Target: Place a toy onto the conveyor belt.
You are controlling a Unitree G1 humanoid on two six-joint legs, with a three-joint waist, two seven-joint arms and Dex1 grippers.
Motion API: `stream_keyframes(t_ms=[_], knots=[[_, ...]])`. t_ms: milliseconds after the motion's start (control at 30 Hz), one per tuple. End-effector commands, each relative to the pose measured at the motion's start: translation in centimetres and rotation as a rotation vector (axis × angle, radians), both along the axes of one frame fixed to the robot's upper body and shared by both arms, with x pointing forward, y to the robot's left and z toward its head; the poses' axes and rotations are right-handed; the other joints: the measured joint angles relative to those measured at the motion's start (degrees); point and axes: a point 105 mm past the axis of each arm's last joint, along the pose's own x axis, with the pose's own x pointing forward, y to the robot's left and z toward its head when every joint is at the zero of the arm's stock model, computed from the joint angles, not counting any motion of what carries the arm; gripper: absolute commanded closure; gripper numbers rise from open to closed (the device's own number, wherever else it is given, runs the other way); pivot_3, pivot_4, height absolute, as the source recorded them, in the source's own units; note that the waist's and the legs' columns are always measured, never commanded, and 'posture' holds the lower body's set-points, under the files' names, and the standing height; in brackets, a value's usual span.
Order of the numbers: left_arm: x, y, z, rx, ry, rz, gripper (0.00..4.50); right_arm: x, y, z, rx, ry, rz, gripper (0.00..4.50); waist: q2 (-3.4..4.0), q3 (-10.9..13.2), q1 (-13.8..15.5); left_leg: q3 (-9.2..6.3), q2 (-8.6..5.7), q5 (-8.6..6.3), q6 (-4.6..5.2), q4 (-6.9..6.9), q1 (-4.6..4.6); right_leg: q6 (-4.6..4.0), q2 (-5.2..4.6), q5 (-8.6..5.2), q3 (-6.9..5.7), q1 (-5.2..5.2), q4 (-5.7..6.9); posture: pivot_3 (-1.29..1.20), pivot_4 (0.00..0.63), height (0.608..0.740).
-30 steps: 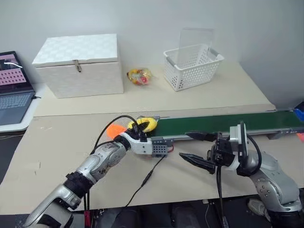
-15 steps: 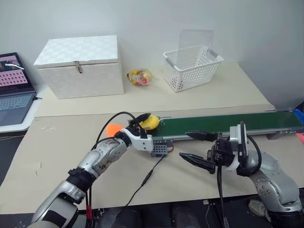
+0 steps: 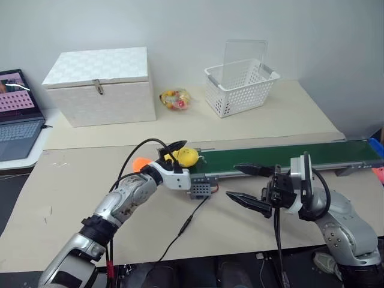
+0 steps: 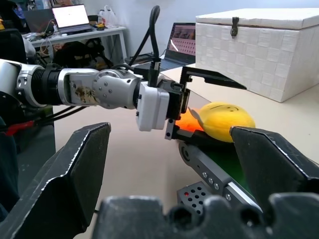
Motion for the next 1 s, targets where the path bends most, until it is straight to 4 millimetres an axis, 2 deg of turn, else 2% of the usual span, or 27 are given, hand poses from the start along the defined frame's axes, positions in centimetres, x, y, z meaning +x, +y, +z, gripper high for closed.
stream_keyframes(t_ms=[33, 300, 533, 600, 867, 1000], knots=[[-0.9, 1.3, -1.9, 0.060, 0.096, 0.017, 0.06, -0.1, -0.1, 0.7, 0.012, -0.022, 0.006, 0.00, 0.00, 0.0, -0.1, 0.00, 0.00, 0.00, 0.00, -0.02, 0.01, 0.00, 0.00, 0.00, 0.00, 0.00, 0.00, 0.00, 0.150, 0.740], [-1.2, 2.4, -2.1, 0.083, 0.120, 0.033, 0.06, 0.3, -0.2, 0.8, 0.010, -0.027, -0.003, 0.00, 0.01, 0.0, 0.5, 0.00, -0.01, 0.00, 0.00, -0.04, 0.02, 0.01, -0.02, -0.01, -0.02, 0.03, 0.00, 0.00, 0.150, 0.740], [-1.0, 1.9, -2.3, 0.073, 0.138, 0.022, 0.06, 0.3, -0.2, 0.8, 0.008, -0.028, -0.012, 0.00, 0.02, 0.0, 0.6, 0.00, -0.03, 0.01, -0.01, 0.00, -0.31, 0.01, -0.04, -0.01, -0.03, -0.31, -0.03, 0.00, 0.150, 0.740], [-1.0, 1.9, -2.3, 0.068, 0.142, 0.021, 0.06, 0.2, -0.3, 0.8, 0.008, -0.027, -0.015, 0.00, 0.02, 0.0, 0.6, 0.00, -0.06, 0.22, -0.38, 0.00, -0.49, -0.01, -0.05, 0.00, -0.01, -0.57, -0.01, 0.00, 0.150, 0.740], [-1.2, 1.8, -1.7, -0.017, 0.142, 0.030, 0.06, 0.2, -0.3, 0.5, -0.005, -0.019, -0.025, 0.00, 0.02, 0.0, 0.6, 0.00, -0.07, 0.22, -0.38, 0.03, -0.92, -0.02, -0.06, 0.01, -0.02, -0.94, 0.01, 0.00, 0.150, 0.740], [-2.1, 2.9, -1.0, -0.094, 0.163, 0.051, 0.06, 0.2, -0.3, 0.5, -0.010, -0.017, -0.022, 0.00, 0.02, 0.0, 0.5, 0.00, -0.06, 0.21, -0.36, 0.02, -0.94, -0.02, -0.06, 0.01, -0.01, -0.97, -0.01, 0.00, 0.150, 0.740]])
